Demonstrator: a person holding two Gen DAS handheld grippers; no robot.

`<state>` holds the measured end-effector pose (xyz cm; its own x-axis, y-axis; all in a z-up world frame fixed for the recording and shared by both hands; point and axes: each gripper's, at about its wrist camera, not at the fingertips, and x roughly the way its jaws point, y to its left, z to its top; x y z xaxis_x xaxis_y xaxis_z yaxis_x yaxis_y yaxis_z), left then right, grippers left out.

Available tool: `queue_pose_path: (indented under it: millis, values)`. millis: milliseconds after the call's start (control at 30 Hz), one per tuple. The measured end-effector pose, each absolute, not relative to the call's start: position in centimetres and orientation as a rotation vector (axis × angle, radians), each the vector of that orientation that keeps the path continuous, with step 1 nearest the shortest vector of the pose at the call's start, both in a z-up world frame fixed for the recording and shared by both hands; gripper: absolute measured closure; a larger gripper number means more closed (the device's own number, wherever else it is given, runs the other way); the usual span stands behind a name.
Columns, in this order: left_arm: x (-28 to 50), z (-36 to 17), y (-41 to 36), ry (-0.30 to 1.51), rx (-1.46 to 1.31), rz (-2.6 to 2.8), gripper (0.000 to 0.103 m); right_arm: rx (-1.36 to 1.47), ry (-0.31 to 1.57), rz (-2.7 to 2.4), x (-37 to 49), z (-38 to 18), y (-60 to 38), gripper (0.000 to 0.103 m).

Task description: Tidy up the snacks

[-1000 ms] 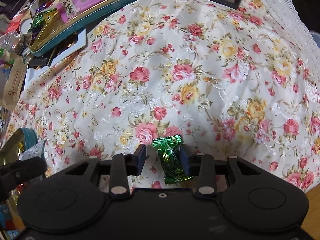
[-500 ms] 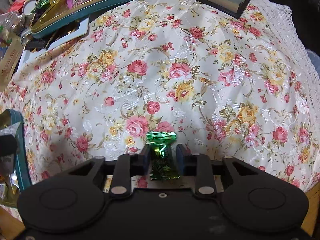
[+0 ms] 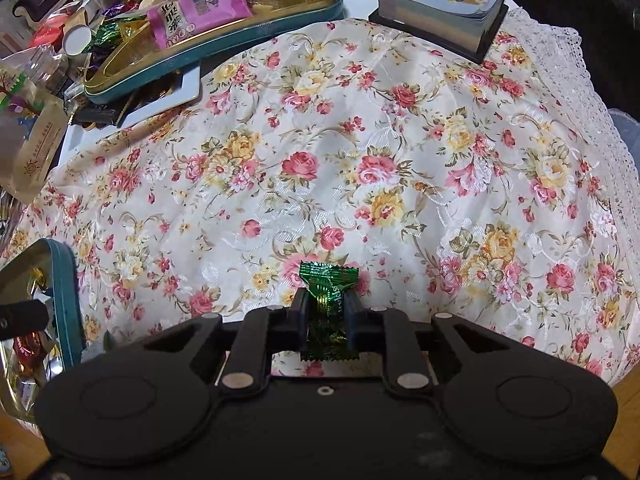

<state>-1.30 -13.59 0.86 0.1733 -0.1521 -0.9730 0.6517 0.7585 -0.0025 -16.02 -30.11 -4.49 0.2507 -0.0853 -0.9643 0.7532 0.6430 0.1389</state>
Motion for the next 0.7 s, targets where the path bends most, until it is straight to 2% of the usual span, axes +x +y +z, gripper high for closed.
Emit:
queue_pose_path:
  millis: [233, 433, 700]
  values:
    - [-2.6, -1.8, -11.0, 1.273, 0.579, -0.695, 0.062, 0.689, 1.179, -0.616, -15.9, -4.3, -30.0, 0.083]
    - [-3.9, -2.7, -11.3, 1.183, 0.688, -0.729, 0.050, 0.692, 1.167, -0.594, -15.6, -3.6, -29.6, 0.083]
    - [-4.6, -5.5, -12.2, 1.248, 0.763, -0.727, 0.049, 0.698, 1.174, -0.599, -15.8, -3.9, -29.8, 0.083]
